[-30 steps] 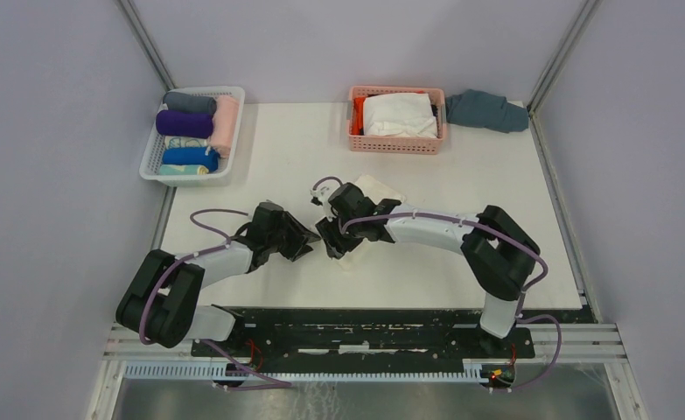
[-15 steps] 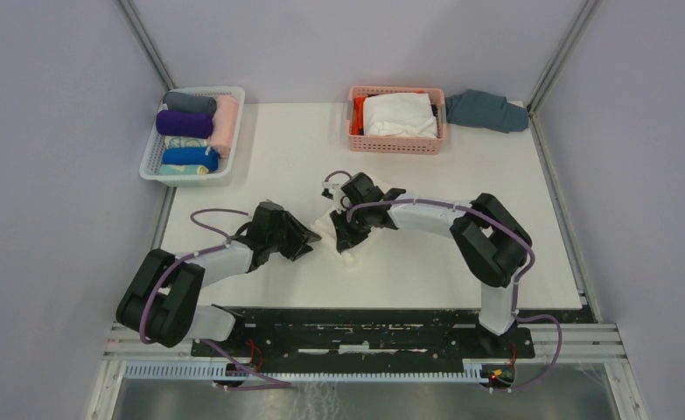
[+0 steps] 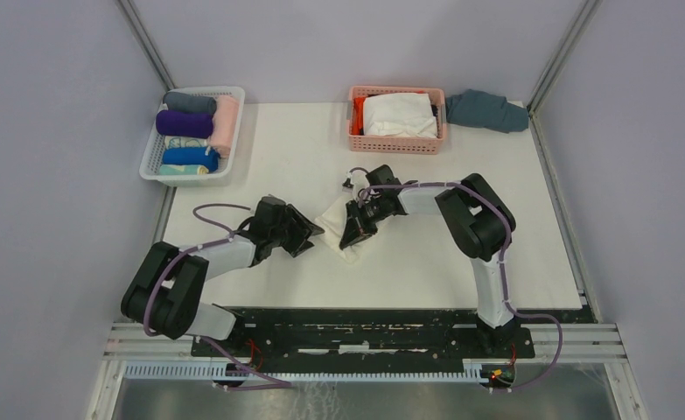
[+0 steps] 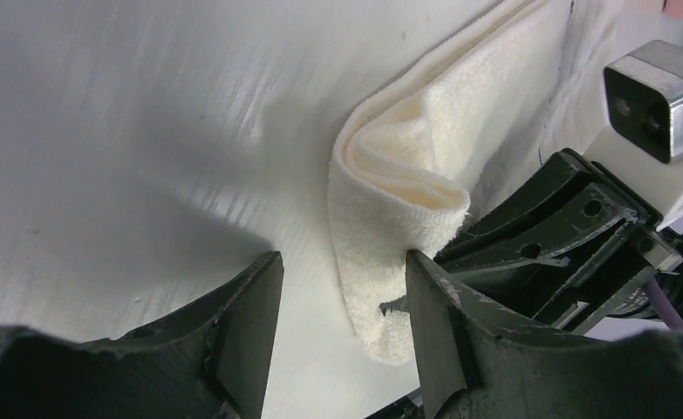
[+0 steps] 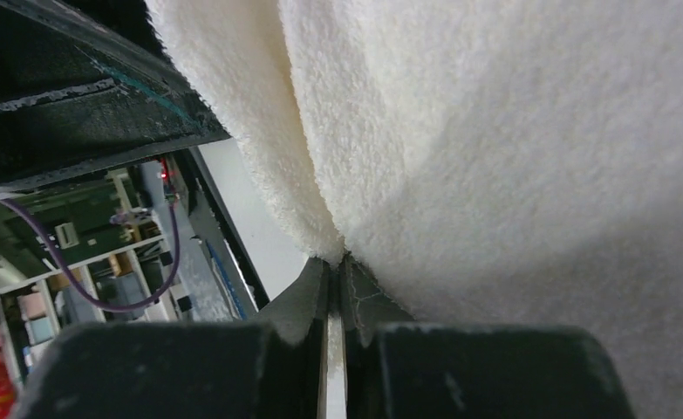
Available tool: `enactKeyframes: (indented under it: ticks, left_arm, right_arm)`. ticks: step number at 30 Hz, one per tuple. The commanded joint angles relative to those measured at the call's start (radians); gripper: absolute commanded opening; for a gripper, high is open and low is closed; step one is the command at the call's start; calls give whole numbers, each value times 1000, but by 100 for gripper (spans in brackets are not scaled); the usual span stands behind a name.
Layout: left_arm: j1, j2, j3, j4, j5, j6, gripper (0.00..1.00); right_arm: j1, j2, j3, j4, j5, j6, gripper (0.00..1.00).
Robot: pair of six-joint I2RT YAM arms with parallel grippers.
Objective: Roll the towels
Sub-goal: Fold the towel at the center of the board.
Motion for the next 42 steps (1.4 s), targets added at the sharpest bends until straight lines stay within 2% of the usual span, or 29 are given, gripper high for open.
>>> enactKeyframes:
  ticks: [1, 6, 9, 17, 20, 23, 27, 34, 42]
  left_arm:
    - [0, 53, 44, 29, -15, 45, 61]
    - [2, 134, 92, -9, -47, 56, 55]
    - [1, 180, 105, -27, -58, 56, 50]
    - [-3, 244, 99, -72, -87, 58, 44]
    - [-6, 248, 95, -76, -91, 60, 43]
    - [-7, 246, 97, -84, -94, 66, 43]
    - [-8, 240, 100, -92, -100, 69, 43]
    - [-9, 240, 102, -100, -102, 73, 43]
    - [-11, 238, 110, -114, -108, 79, 43]
  right_arm:
    - [-15, 45, 14, 58, -62, 17, 9]
    - [-13, 0, 11, 5, -13, -17, 9]
    - [6, -71, 2, -35, 43, -47, 16]
    - [127, -315, -4, -227, 466, -176, 37]
    - [214, -376, 2, -260, 648, -222, 39]
    - [291, -386, 11, -262, 760, -246, 39]
    - [346, -337, 36, -258, 832, -252, 38]
    - [364, -275, 58, -289, 934, -266, 39]
    - [368, -232, 55, -304, 935, -278, 42]
